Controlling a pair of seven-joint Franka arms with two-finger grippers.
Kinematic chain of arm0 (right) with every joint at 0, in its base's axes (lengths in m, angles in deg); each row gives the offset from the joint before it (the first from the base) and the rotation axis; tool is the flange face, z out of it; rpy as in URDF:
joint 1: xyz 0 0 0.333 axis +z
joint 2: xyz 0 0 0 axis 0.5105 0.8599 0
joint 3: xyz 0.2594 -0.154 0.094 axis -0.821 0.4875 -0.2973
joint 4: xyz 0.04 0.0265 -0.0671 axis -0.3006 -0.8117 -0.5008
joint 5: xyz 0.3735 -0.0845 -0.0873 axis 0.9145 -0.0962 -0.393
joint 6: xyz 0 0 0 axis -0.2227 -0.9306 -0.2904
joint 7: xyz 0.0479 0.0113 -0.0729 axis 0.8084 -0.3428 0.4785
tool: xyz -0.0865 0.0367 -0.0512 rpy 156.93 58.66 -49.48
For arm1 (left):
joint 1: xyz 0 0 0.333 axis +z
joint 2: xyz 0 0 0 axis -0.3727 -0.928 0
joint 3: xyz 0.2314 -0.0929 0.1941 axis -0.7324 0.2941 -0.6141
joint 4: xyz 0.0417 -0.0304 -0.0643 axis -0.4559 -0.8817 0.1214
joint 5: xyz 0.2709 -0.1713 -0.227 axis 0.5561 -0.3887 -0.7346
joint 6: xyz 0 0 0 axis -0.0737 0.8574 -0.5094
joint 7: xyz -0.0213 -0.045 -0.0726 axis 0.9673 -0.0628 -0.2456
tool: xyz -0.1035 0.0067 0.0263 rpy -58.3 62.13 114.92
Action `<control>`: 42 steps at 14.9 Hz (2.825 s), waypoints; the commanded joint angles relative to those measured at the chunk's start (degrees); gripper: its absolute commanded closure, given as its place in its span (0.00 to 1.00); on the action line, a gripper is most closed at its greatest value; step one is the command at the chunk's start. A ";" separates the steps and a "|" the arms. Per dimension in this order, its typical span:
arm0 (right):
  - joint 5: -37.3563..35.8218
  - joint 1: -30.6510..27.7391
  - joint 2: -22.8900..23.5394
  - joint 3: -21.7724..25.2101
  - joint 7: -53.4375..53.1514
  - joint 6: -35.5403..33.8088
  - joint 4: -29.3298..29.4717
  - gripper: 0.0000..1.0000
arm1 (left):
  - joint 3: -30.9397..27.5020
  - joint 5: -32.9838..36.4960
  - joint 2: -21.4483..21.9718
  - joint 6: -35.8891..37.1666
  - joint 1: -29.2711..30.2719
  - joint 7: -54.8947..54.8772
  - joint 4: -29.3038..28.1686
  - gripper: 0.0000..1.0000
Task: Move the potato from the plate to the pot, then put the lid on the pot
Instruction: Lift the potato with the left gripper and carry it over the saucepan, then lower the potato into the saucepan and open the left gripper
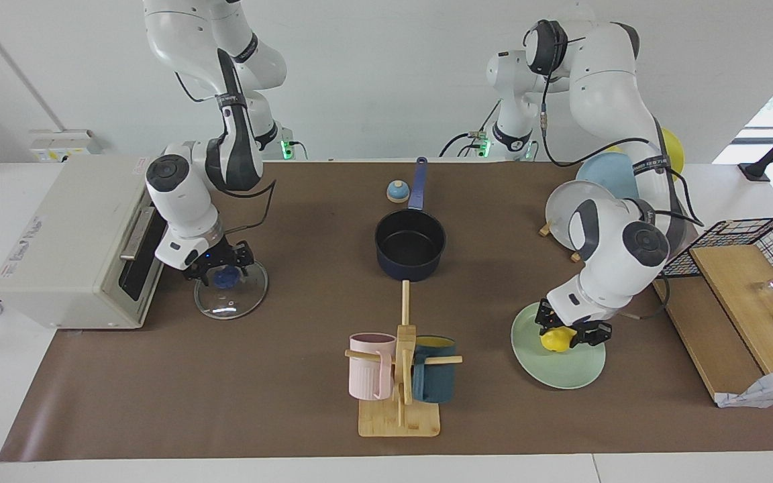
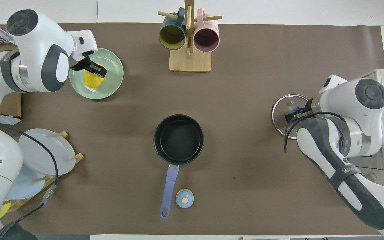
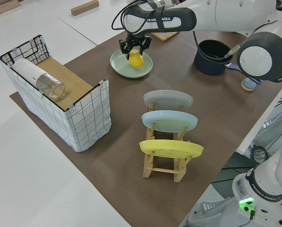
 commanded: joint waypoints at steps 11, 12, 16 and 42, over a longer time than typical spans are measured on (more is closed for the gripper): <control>1.43 -0.02 0.21 -0.39 1.52 -3.76 2.83 0.50 | 0.02 -1.96 34.85 7.87 -16.57 51.22 -27.30 1.00; 1.44 0.15 0.73 -0.47 1.43 -5.87 4.76 0.50 | 0.02 -1.96 36.61 4.36 -18.42 53.86 -31.34 1.00; 1.44 0.24 2.06 -2.66 -2.07 -13.86 12.49 0.58 | 0.02 -1.96 37.70 -5.50 -25.02 56.87 -39.37 1.00; 1.26 5.08 5.13 -4.34 -9.29 -23.29 23.59 1.00 | -0.33 4.37 25.03 -27.76 -34.35 64.61 -46.06 1.00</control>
